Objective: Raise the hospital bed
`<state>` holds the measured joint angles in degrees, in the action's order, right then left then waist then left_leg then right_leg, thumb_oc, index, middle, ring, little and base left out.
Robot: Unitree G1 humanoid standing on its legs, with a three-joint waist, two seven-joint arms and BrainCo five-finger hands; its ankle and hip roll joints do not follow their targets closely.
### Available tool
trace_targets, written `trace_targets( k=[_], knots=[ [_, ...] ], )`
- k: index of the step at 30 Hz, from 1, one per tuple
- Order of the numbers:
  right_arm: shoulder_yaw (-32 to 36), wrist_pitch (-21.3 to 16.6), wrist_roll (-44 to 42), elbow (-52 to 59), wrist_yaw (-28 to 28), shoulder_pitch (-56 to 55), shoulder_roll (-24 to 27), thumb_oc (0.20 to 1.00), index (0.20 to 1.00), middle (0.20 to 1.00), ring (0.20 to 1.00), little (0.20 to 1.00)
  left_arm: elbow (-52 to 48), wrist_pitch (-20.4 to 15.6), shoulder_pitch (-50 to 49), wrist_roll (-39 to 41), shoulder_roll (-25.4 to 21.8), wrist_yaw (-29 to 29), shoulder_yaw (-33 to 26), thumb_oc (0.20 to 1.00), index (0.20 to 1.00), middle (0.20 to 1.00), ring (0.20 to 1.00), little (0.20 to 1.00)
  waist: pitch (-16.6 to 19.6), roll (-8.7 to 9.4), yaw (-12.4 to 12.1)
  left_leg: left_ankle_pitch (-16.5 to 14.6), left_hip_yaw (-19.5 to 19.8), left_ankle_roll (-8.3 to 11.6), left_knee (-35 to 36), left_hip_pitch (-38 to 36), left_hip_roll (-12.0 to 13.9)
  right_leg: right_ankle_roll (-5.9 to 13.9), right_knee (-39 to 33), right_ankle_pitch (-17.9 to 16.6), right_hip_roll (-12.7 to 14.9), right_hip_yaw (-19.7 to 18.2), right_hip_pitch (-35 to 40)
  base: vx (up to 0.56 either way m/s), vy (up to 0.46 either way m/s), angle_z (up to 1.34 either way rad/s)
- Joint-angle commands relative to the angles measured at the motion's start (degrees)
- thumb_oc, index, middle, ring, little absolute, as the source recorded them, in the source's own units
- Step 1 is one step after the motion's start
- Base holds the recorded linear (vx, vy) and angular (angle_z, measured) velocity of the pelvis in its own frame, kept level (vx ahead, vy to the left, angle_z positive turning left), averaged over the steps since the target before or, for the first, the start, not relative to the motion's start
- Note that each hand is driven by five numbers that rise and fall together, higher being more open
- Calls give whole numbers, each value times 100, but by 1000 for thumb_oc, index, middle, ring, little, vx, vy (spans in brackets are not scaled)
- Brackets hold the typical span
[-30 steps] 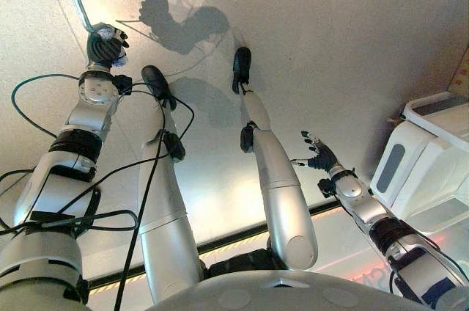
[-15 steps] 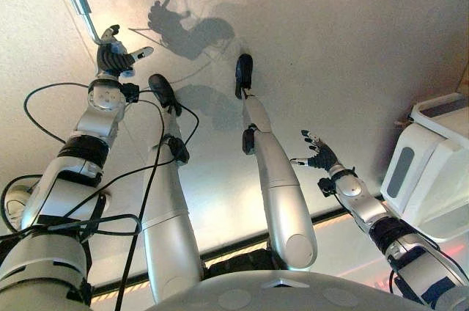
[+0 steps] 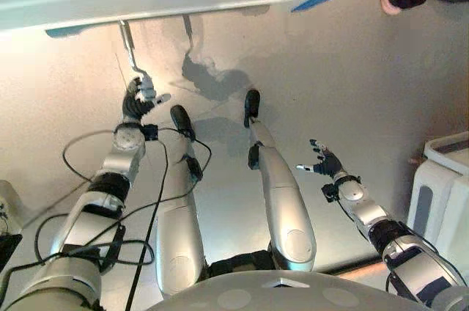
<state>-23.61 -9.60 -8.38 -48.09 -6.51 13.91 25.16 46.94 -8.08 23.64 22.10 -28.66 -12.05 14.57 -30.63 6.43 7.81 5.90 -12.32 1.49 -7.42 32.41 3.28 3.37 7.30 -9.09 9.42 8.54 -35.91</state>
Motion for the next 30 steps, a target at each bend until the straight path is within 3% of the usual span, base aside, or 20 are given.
trace_targets(
  k=[1,7,8,10,13,15,18,20,23,26,30],
  knots=[
    [254,161,146,-160,-22,-268,274,1000,1000,1000,1000,1000,120,37,-715,-53,284,222,-51,1000,1000,1000,1000,1000,83,-327,-144,-3,164,170,-250,21,-229,493,186,108,125,282,215,32,-37,5],
    [382,222,175,-519,17,-300,170,1000,1000,1000,1000,1000,502,104,-1166,-213,536,421,-167,1000,1000,1000,1000,1000,83,-443,-258,-1,201,209,-20,-836,-185,476,132,246,26,391,1003,52,-57,13],
    [475,240,169,-825,52,-295,74,1000,1000,1000,1000,1000,933,130,-1360,-388,707,562,-231,1000,1000,1000,1000,1000,83,-454,-326,-60,207,233,42,-1381,-127,476,85,334,-50,400,1575,58,-60,8],
    [523,248,143,-936,65,-307,47,1000,1000,1000,1000,1000,1096,137,-1413,-469,766,608,-256,1000,1000,1000,1000,1000,103,-465,-340,-64,206,248,62,-1537,-109,483,53,352,-62,407,1743,75,-54,4],
    [842,274,-188,-1436,137,-468,-153,1000,1000,1000,1000,1000,1392,106,-1680,-508,986,697,-340,1000,1000,1000,1000,1000,520,-581,-421,-66,324,311,241,-1999,-40,490,-16,470,-84,467,2198,135,-39,9],
    [842,273,-189,-1436,137,-469,-152,1000,1000,1000,1000,1000,1394,104,-1680,-509,987,697,-338,1000,1000,1000,1000,1000,511,-582,-421,-64,325,312,247,-2014,-40,490,-20,470,-85,469,2212,90,-17,16],
    [1141,289,-548,-1705,234,-737,-390,1000,1000,1000,1000,1000,1716,105,-1864,-851,1134,796,-376,1000,1000,1000,1000,1000,1003,-645,-479,-79,361,345,432,-2476,19,524,-187,528,-133,530,2709,156,-17,11],
    [1276,310,-747,-2010,309,-816,-598,1000,1000,1000,1000,1000,1849,83,-1886,-1018,1235,789,-349,1000,1000,1000,1000,1000,1349,-662,-524,-106,380,355,579,-2787,16,540,-354,542,-163,596,3048,141,-11,4],
    [1354,309,-832,-2100,315,-844,-652,1000,1000,1000,1000,1000,1840,46,-1895,-1100,1283,768,-327,1000,1000,1000,1000,1000,1475,-674,-551,-119,397,359,638,-2887,8,555,-436,538,-171,632,3167,99,3,13],
    [1405,294,-889,-2233,359,-994,-810,1000,1000,1000,1000,1000,1908,36,-2038,-1283,1407,742,-308,1000,1000,1000,1000,1000,1953,-661,-635,-190,462,339,817,-3242,-31,590,-707,536,-200,711,3570,173,9,15],
    [1368,319,-822,-2319,403,-1100,-877,1000,1000,1000,1000,1000,1911,10,-2092,-1554,1489,763,-146,1000,1000,1000,1000,1000,2185,-641,-672,-223,450,322,972,-3494,-45,603,-846,539,-224,731,3832,123,14,9]
  ],
)
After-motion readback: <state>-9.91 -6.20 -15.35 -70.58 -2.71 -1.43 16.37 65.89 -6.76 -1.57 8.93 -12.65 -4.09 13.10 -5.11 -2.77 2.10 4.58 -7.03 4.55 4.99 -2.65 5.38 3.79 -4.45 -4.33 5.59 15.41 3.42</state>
